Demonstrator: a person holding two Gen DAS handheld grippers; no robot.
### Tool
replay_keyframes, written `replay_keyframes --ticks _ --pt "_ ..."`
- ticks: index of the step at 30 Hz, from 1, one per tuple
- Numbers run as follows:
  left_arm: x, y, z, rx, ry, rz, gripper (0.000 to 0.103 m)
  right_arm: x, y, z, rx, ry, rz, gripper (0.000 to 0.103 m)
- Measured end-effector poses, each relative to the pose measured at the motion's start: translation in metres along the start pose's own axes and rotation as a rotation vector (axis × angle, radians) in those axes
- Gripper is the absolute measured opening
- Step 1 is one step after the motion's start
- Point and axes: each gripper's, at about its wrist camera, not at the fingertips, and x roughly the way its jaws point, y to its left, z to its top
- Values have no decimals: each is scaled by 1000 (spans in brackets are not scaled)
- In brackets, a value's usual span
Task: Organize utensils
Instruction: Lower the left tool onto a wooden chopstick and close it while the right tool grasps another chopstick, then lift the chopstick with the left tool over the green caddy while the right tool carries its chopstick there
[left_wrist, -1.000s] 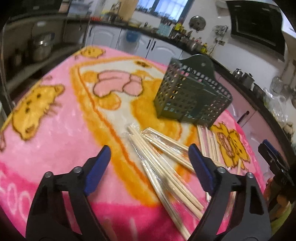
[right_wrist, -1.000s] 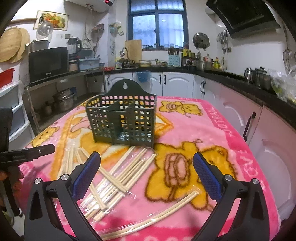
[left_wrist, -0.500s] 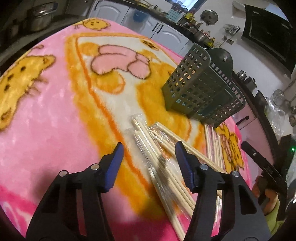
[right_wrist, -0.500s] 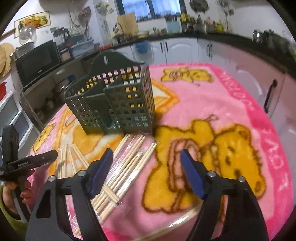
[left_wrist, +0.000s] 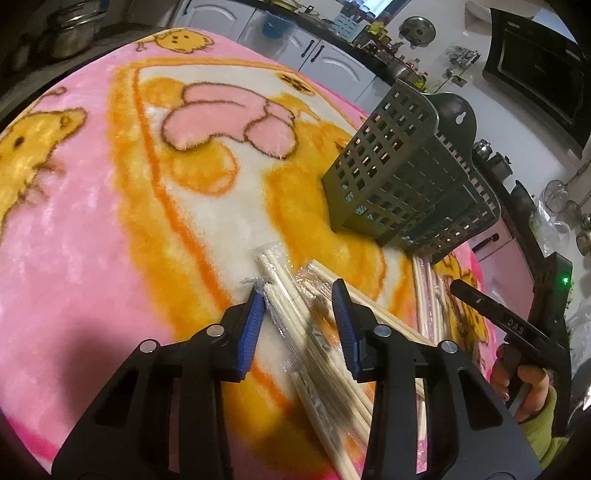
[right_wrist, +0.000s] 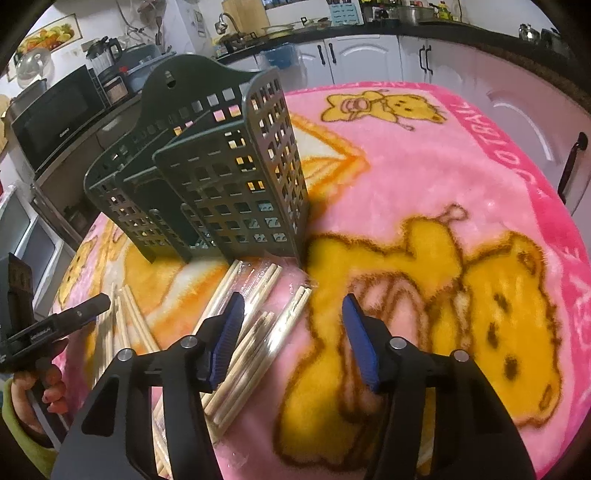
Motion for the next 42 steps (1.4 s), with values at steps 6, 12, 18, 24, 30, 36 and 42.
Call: replay_keyframes --ticks 6,12,18,24,30,36,42 --pt "0 8 1 -23 -4 0 14 17 -6 9 44 28 -1 42" --pt "-1 5 -1 -6 -19 15 11 23 -15 13 86 29 -15 19" --pt "-12 -4 -1 21 -51 6 9 9 -24 11 109 -27 -3 11" --pt "-34 -26 4 73 -118 -9 7 -25 -24 14 99 -128 26 10" --pt "-50 -55 9 133 -171 -35 6 -60 -18 16 60 -227 17 10" --pt "-60 -76 12 157 -212 -75 4 -97 -9 17 18 -340 5 9" --pt "-69 -92 15 182 -236 -102 3 -124 -1 20 -19 -409 29 8"
